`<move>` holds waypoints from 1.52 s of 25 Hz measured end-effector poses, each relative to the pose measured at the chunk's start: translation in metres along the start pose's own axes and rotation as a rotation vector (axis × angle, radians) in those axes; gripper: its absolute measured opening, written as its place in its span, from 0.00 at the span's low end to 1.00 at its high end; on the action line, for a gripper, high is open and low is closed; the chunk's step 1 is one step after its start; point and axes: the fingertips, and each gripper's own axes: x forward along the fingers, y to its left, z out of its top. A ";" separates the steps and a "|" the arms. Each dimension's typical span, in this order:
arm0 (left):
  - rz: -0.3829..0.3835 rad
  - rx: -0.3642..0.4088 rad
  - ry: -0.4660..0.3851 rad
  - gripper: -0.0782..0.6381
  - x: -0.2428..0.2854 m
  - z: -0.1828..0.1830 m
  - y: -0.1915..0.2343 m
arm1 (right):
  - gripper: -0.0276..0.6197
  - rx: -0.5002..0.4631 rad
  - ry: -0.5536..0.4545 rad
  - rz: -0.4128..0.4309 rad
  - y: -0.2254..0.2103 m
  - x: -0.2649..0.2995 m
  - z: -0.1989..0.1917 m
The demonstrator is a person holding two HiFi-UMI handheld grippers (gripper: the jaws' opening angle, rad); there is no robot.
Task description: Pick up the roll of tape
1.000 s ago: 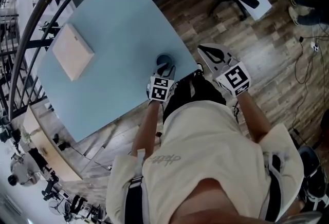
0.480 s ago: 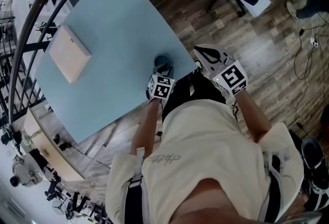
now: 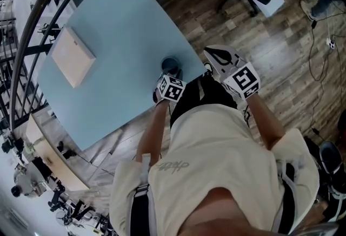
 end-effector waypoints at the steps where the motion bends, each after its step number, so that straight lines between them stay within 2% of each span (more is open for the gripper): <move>1: -0.001 0.009 0.008 0.20 0.001 0.000 -0.001 | 0.05 0.003 0.002 0.000 0.001 -0.001 -0.001; 7: -0.005 0.034 0.014 0.19 -0.001 0.000 -0.002 | 0.05 0.009 0.004 -0.003 0.006 -0.002 -0.004; 9: -0.002 0.022 -0.003 0.19 -0.005 0.002 -0.001 | 0.05 0.004 0.000 -0.003 0.006 -0.002 -0.004; 18: -0.019 -0.257 -0.191 0.19 -0.049 0.026 0.007 | 0.05 0.000 -0.006 0.003 0.014 -0.007 -0.003; 25: 0.080 -0.296 -0.324 0.19 -0.100 0.046 0.032 | 0.05 -0.031 -0.019 0.042 0.027 0.000 0.009; 33: 0.229 -0.332 -0.504 0.19 -0.169 0.072 0.066 | 0.05 -0.094 -0.057 0.070 0.032 0.012 0.038; 38: 0.280 -0.353 -0.606 0.19 -0.215 0.085 0.081 | 0.05 -0.132 -0.095 0.064 0.031 0.014 0.064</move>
